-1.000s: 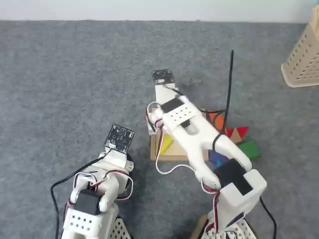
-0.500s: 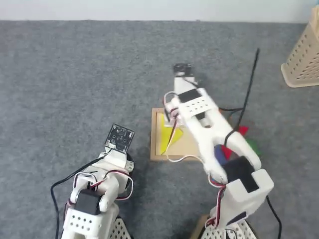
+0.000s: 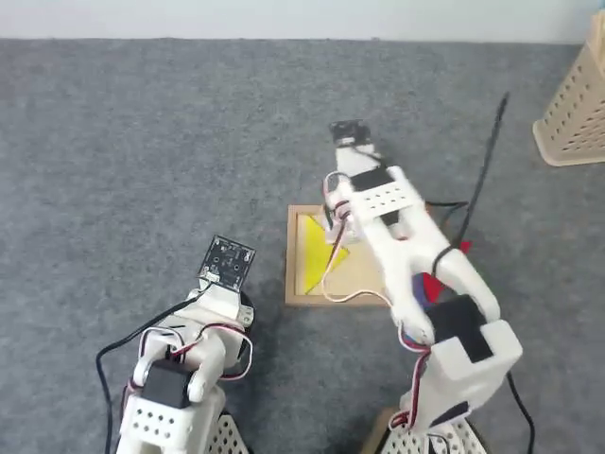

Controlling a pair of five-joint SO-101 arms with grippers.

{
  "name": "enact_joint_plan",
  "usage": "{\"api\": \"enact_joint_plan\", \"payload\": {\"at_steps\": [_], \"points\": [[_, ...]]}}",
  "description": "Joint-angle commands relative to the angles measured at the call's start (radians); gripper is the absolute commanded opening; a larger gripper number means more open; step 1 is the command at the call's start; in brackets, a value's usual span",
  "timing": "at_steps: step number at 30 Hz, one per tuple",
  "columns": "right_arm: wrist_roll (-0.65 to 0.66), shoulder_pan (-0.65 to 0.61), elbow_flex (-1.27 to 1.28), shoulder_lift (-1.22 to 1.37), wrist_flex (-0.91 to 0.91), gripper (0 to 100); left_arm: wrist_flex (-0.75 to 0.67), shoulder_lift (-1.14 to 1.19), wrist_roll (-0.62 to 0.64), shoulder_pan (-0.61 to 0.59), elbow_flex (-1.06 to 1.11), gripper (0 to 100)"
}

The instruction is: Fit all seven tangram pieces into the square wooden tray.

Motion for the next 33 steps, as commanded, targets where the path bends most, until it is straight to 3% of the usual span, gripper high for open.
{"api": "enact_joint_plan", "payload": {"at_steps": [1, 13, 20, 26, 33], "points": [[0.035, -0.050, -0.021, 0.013, -0.002, 1.2, 0.006, -0.020, 0.006, 0.003, -0.019, 1], [0.037, -0.105, -0.058, 0.018, 0.005, 1.5, 0.006, -0.020, 0.006, 0.003, -0.019, 1], [0.048, 0.028, -0.058, -0.217, 0.119, 1.8, 0.006, -0.020, 0.006, 0.003, -0.019, 1], [0.187, 0.165, -0.057, -0.346, 0.259, 14.7, 0.006, -0.020, 0.006, 0.003, -0.019, 1], [0.316, 0.374, 0.034, -0.297, 0.288, 13.0, 0.006, -0.020, 0.006, 0.003, -0.019, 1]]}}
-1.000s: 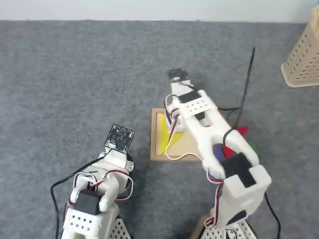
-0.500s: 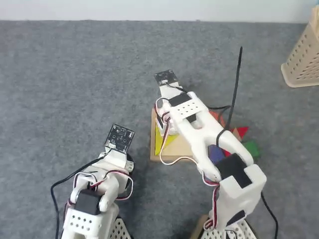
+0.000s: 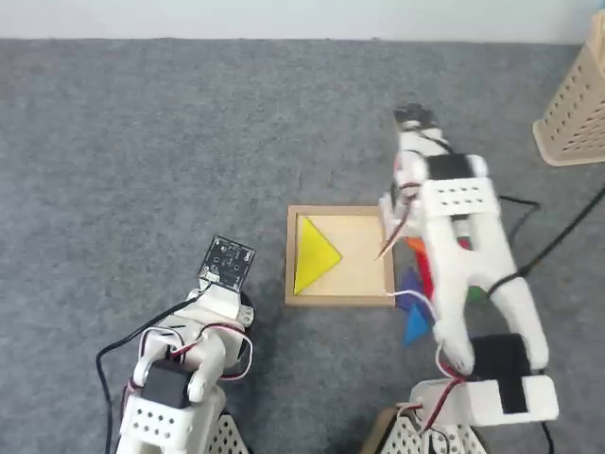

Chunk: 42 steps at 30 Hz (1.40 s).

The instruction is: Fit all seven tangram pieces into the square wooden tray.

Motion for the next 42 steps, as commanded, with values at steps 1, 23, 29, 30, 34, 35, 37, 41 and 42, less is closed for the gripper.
{"api": "enact_joint_plan", "payload": {"at_steps": [1, 23, 29, 30, 34, 35, 37, 41, 42], "points": [[0.092, 0.077, 0.055, -0.016, 0.012, 13.1, 0.006, -0.020, 0.006, 0.003, -0.019, 1], [-0.081, 0.317, 0.137, 0.162, -0.209, 20.2, 0.006, -0.020, 0.006, 0.003, -0.019, 1], [-0.081, 0.320, 0.081, 0.168, -0.182, 20.2, 0.006, -0.020, 0.006, 0.003, -0.019, 1], [-0.081, 0.311, 0.075, 0.168, -0.170, 20.2, 0.006, -0.020, 0.006, 0.003, -0.019, 1], [-0.081, 0.300, 0.025, 0.168, -0.114, 20.3, 0.006, -0.020, 0.006, 0.003, -0.019, 1], [-0.083, 0.298, 0.008, 0.168, -0.094, 20.3, 0.006, -0.020, 0.006, 0.003, -0.019, 1], [-0.121, 0.295, -0.029, 0.168, -0.056, 20.3, 0.006, -0.020, 0.006, 0.003, -0.019, 1], [-0.161, 0.288, -0.091, 0.145, -0.039, 20.3, 0.006, -0.020, 0.006, 0.003, -0.019, 1], [-0.161, 0.285, -0.100, 0.134, -0.044, 20.3, 0.006, -0.020, 0.006, 0.003, -0.019, 1]]}}
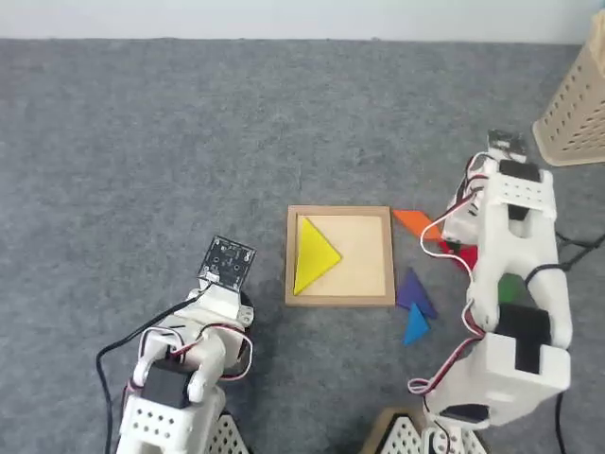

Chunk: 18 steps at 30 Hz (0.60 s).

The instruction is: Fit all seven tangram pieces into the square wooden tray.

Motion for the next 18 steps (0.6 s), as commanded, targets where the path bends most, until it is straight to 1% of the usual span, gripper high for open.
{"api": "enact_joint_plan", "payload": {"at_steps": [1, 5, 8, 13, 18], "points": [[-0.023, -0.015, -0.083, -0.059, 0.004, 20.3, 0.006, -0.020, 0.006, 0.003, -0.019, 1], [-0.008, -0.004, -0.112, -0.054, -0.087, 20.0, 0.006, -0.020, 0.006, 0.003, -0.019, 1], [0.060, -0.016, -0.112, 0.012, -0.131, 18.8, 0.006, -0.020, 0.006, 0.003, -0.019, 1], [0.086, -0.028, -0.117, 0.116, -0.160, 6.1, 0.006, -0.020, 0.006, 0.003, -0.019, 1], [0.089, -0.047, -0.110, 0.145, -0.153, 5.4, 0.006, -0.020, 0.006, 0.003, -0.019, 1]]}}
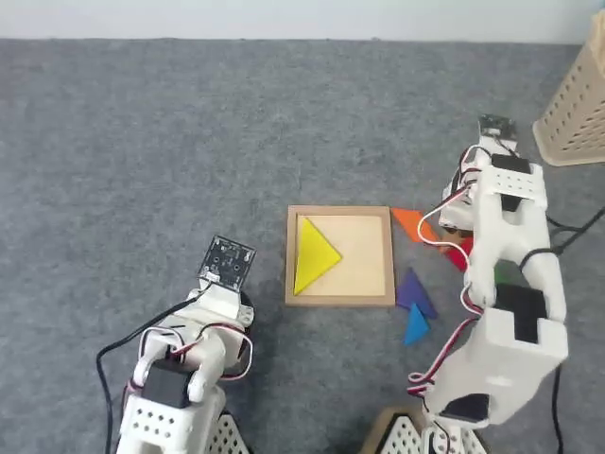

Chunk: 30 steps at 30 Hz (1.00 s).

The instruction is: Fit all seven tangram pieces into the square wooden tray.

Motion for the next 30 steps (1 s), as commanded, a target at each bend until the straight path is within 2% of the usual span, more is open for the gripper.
{"api": "enact_joint_plan", "payload": {"at_steps": [1, 10, 14, 18, 21, 30], "points": [[0.040, -0.045, -0.034, -0.004, -0.004, 5.3, 0.006, -0.020, 0.006, 0.003, -0.019, 1], [0.080, -0.222, 0.100, -0.105, 0.010, 5.4, 0.006, -0.020, 0.006, 0.003, -0.019, 1], [0.075, -0.188, 0.120, -0.205, 0.019, 6.9, 0.006, -0.020, 0.006, 0.003, -0.019, 1], [0.094, -0.124, 0.112, -0.271, 0.088, 18.7, 0.006, -0.020, 0.006, 0.003, -0.019, 1], [0.158, -0.105, 0.117, -0.260, 0.088, 25.6, 0.006, -0.020, 0.006, 0.003, -0.019, 1], [0.166, -0.077, 0.029, -0.062, 0.067, 26.9, 0.006, -0.020, 0.006, 0.003, -0.019, 1]]}}
